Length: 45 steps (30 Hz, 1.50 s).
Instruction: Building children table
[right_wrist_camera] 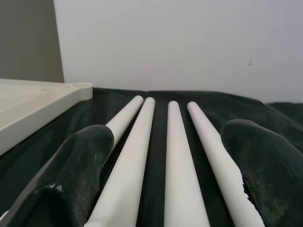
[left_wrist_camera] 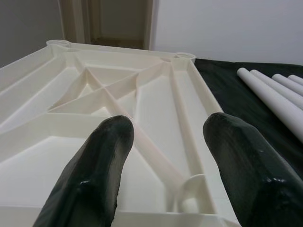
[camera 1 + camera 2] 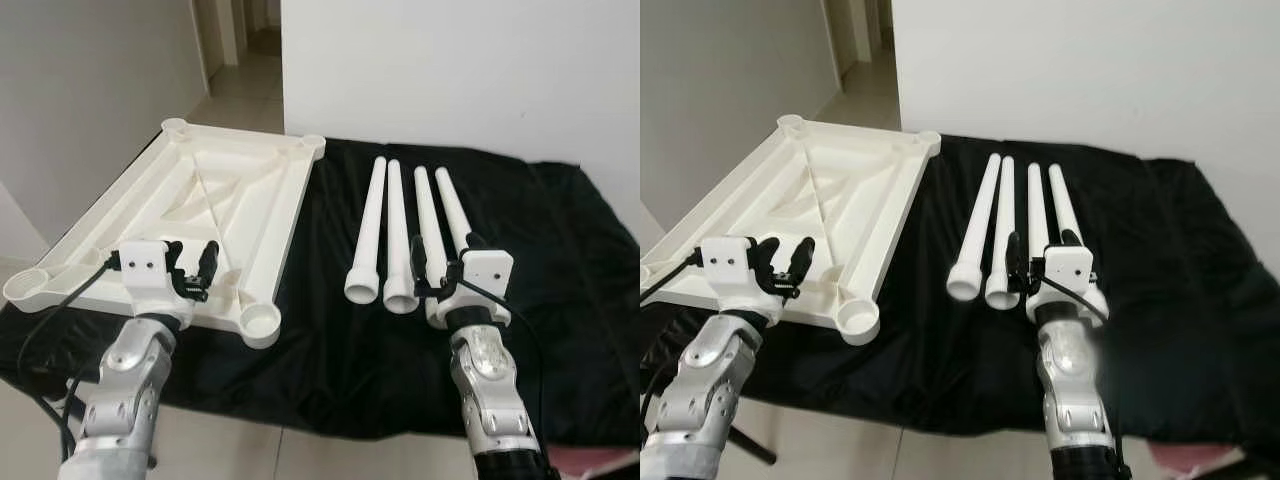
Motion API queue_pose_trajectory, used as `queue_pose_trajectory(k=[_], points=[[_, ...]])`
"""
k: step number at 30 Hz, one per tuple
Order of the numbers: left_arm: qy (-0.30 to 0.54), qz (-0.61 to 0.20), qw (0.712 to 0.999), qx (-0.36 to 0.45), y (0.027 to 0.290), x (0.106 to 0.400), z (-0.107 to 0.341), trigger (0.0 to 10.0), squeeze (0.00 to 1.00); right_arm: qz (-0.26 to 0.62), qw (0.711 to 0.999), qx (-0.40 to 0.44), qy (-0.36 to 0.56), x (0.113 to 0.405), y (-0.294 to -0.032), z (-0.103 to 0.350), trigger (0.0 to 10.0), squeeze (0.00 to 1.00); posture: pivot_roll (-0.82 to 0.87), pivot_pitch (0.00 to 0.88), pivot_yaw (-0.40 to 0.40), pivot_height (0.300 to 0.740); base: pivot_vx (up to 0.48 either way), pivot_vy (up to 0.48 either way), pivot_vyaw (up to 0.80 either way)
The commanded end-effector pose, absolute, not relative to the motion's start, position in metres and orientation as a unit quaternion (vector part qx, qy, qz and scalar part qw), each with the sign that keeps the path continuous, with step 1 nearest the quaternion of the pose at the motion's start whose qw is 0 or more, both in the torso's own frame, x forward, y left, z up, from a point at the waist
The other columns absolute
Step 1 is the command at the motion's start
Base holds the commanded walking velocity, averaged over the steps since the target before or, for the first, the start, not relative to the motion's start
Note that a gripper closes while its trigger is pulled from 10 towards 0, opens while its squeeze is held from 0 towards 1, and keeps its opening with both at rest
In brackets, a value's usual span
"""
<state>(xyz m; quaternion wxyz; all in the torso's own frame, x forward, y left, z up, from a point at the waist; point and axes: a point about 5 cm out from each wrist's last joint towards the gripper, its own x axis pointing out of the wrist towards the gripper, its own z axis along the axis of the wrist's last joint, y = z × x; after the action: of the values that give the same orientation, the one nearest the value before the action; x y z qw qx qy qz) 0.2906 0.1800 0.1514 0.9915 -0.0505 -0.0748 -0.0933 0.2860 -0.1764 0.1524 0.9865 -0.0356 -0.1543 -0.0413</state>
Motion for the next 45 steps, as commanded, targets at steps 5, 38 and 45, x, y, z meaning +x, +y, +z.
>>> queue_pose_trajectory(k=[5,38,45], points=[[-0.068,-0.09,0.993,-0.042,0.1821,0.2905,0.1491,10.0,0.0,-0.038,0.985,-0.035,-0.164,0.2855,-0.1743,0.1561,10.0,0.0,-0.04,0.012,0.03,0.74,0.0,0.0,0.0],[-0.067,-0.093,0.992,-0.049,0.1794,0.2969,0.1503,10.0,0.0,-0.047,0.984,-0.038,-0.166,0.2893,-0.1758,0.1566,10.0,0.0,-0.04,0.0,0.031,0.74,0.0,0.072,-0.41],[-0.073,-0.096,0.992,-0.031,0.1769,0.2962,0.1517,10.0,0.0,-0.046,0.984,-0.038,-0.166,0.2905,-0.1748,0.1557,10.0,0.0,-0.04,0.0,0.031,0.74,0.0,0.179,0.0]])
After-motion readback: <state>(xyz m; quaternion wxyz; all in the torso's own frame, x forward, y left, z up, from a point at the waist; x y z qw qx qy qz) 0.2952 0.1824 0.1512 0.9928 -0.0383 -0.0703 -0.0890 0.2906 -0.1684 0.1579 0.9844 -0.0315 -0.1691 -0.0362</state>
